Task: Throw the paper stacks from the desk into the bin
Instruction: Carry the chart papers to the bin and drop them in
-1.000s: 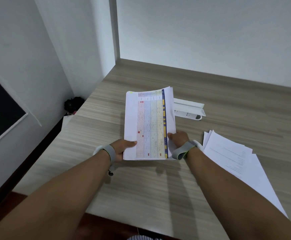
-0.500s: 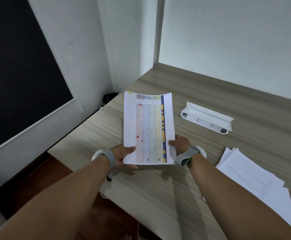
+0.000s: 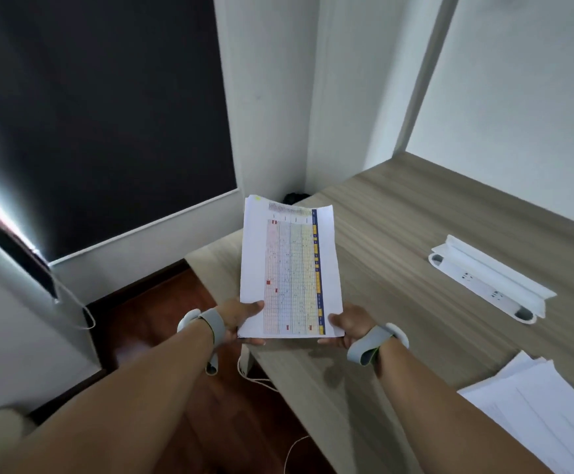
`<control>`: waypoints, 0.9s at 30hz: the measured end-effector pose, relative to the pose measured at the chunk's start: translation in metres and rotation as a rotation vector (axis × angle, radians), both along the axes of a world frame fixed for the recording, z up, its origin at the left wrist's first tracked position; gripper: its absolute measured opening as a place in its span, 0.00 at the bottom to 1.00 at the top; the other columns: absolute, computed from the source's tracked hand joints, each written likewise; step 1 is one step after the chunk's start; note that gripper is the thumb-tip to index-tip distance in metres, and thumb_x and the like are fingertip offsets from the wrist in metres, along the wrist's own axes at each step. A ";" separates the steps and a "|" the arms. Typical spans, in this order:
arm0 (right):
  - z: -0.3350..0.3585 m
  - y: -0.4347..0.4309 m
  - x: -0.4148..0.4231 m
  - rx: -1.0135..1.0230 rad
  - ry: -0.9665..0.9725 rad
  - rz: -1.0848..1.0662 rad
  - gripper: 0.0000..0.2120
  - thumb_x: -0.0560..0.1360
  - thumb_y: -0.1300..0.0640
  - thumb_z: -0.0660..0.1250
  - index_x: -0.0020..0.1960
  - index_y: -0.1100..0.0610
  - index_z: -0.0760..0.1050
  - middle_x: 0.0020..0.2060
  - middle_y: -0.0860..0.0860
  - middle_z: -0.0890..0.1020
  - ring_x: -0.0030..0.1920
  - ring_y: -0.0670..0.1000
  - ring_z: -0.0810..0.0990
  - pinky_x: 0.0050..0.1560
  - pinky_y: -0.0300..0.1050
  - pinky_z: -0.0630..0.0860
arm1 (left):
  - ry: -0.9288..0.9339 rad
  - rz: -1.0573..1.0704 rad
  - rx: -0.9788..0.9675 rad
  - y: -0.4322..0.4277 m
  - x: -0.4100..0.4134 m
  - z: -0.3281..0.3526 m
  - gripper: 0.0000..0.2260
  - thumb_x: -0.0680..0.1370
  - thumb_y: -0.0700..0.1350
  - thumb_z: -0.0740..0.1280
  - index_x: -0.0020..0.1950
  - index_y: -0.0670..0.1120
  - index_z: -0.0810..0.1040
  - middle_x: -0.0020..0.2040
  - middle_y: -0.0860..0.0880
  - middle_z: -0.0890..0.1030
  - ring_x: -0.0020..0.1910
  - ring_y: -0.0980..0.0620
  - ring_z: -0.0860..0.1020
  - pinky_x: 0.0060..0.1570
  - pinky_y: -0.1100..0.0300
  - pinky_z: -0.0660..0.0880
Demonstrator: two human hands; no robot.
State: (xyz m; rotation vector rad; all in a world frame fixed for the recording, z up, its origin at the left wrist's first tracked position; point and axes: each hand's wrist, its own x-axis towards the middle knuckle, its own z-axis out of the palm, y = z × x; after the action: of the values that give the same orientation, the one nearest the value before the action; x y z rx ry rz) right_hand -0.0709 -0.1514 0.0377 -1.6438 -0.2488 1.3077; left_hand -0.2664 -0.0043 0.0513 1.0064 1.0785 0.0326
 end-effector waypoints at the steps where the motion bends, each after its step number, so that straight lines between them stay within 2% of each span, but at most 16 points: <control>1: -0.002 0.005 -0.004 -0.010 -0.003 -0.017 0.18 0.79 0.66 0.61 0.69 0.63 0.70 0.64 0.63 0.77 0.59 0.67 0.79 0.49 0.62 0.79 | 0.011 0.017 -0.005 0.001 -0.006 -0.001 0.20 0.79 0.43 0.65 0.69 0.38 0.70 0.54 0.40 0.81 0.52 0.39 0.79 0.33 0.45 0.82; 4: -0.002 0.027 -0.034 -0.036 -0.032 0.040 0.18 0.80 0.66 0.58 0.68 0.58 0.70 0.65 0.60 0.77 0.59 0.65 0.79 0.44 0.58 0.82 | 0.012 0.097 -0.013 0.005 -0.047 0.001 0.19 0.79 0.40 0.66 0.69 0.41 0.69 0.62 0.39 0.79 0.60 0.38 0.78 0.40 0.43 0.81; 6: -0.001 0.040 -0.050 -0.029 -0.041 0.087 0.19 0.80 0.67 0.57 0.68 0.56 0.70 0.64 0.58 0.77 0.58 0.64 0.79 0.39 0.54 0.83 | 0.014 0.128 -0.025 0.011 -0.069 0.000 0.19 0.79 0.38 0.65 0.69 0.44 0.69 0.62 0.40 0.78 0.62 0.38 0.77 0.41 0.44 0.81; 9: 0.000 0.070 -0.096 -0.034 -0.053 0.154 0.19 0.79 0.67 0.57 0.68 0.56 0.70 0.63 0.58 0.78 0.55 0.62 0.81 0.37 0.52 0.83 | 0.001 0.198 -0.017 0.023 -0.125 0.000 0.18 0.79 0.36 0.64 0.68 0.46 0.69 0.56 0.41 0.80 0.59 0.40 0.78 0.42 0.46 0.82; 13: 0.006 0.099 -0.156 -0.062 -0.059 0.239 0.14 0.79 0.67 0.58 0.63 0.57 0.70 0.63 0.61 0.77 0.58 0.65 0.80 0.31 0.50 0.83 | 0.016 0.276 -0.017 0.032 -0.190 0.000 0.16 0.79 0.37 0.64 0.66 0.48 0.70 0.51 0.43 0.81 0.53 0.43 0.79 0.40 0.48 0.83; 19: 0.008 0.139 -0.261 -0.061 -0.043 0.369 0.17 0.80 0.67 0.57 0.68 0.62 0.68 0.63 0.63 0.76 0.60 0.66 0.78 0.38 0.56 0.84 | 0.049 0.401 -0.036 0.047 -0.299 -0.002 0.17 0.79 0.37 0.64 0.68 0.45 0.70 0.54 0.42 0.79 0.56 0.42 0.77 0.34 0.49 0.82; 23: 0.008 0.171 -0.337 -0.057 -0.035 0.452 0.17 0.80 0.69 0.56 0.68 0.63 0.68 0.61 0.64 0.78 0.60 0.67 0.78 0.37 0.57 0.83 | 0.055 0.499 -0.051 0.059 -0.378 -0.001 0.15 0.79 0.36 0.64 0.65 0.46 0.71 0.58 0.41 0.78 0.62 0.39 0.76 0.32 0.49 0.82; 27: 0.007 0.203 -0.402 -0.065 -0.115 0.570 0.17 0.79 0.66 0.60 0.67 0.61 0.69 0.64 0.62 0.77 0.60 0.65 0.78 0.49 0.59 0.81 | 0.050 0.572 -0.054 0.070 -0.448 -0.003 0.14 0.79 0.36 0.64 0.63 0.47 0.71 0.57 0.42 0.79 0.59 0.40 0.77 0.35 0.49 0.82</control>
State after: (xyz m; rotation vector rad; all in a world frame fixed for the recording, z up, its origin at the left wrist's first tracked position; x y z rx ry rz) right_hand -0.4733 0.0514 0.0445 -1.7750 -0.7973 1.6494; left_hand -0.7149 0.0654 0.0484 0.6270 1.3772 0.4416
